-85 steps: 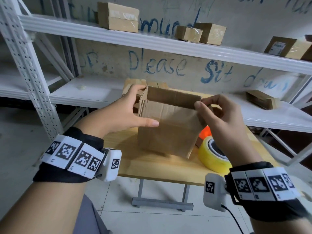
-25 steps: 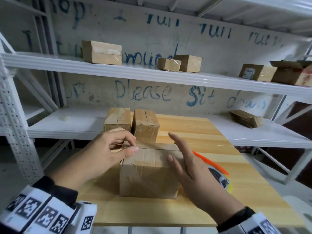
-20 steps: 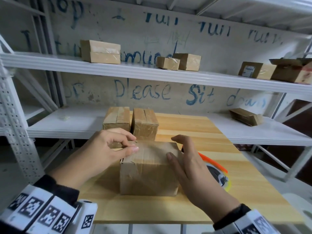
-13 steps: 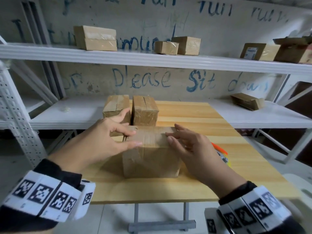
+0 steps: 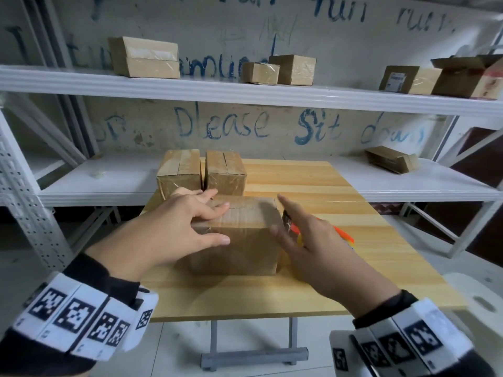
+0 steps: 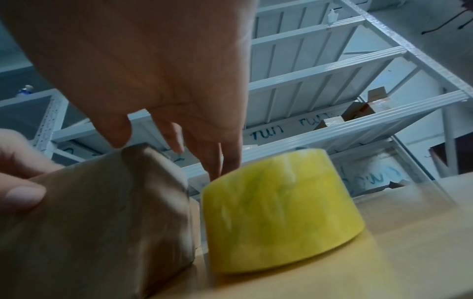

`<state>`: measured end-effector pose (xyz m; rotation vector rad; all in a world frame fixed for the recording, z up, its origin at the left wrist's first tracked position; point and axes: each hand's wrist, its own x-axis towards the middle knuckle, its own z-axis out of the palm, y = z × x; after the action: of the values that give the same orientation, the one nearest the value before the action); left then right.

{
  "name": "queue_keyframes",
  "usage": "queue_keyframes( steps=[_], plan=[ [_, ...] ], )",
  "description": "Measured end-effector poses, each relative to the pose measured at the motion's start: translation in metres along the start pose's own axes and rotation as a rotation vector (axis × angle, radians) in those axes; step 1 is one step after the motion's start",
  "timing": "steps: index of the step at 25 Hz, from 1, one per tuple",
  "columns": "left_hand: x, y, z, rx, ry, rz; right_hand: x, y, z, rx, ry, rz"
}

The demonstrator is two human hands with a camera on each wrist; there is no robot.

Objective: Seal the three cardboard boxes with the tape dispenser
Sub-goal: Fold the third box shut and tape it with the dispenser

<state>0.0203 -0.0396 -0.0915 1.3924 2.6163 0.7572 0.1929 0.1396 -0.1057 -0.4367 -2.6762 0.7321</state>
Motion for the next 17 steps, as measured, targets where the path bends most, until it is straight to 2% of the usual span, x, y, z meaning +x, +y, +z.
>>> queue_keyframes(
  steps=[4, 6, 10, 13, 17],
  plan=[
    [0.004, -0.002, -0.003, 0.018, -0.018, -0.014, 0.001, 0.014, -0.023, -0.065, 0.096, 0.192],
    [0.005, -0.002, -0.005, 0.031, -0.024, -0.017, 0.000, 0.025, -0.027, -0.169, 0.050, 0.291],
    [0.004, 0.000, -0.006, 0.026, -0.029, -0.051, 0.002, 0.039, -0.021, -0.310, -0.092, 0.373],
    [0.004, 0.001, -0.006, 0.013, -0.019, -0.049, 0.005, 0.038, -0.017, -0.377, -0.072, 0.383],
    [0.005, -0.001, -0.006, -0.002, -0.016, -0.039, 0.005, 0.030, -0.019, -0.392, -0.033, 0.520]
  ],
)
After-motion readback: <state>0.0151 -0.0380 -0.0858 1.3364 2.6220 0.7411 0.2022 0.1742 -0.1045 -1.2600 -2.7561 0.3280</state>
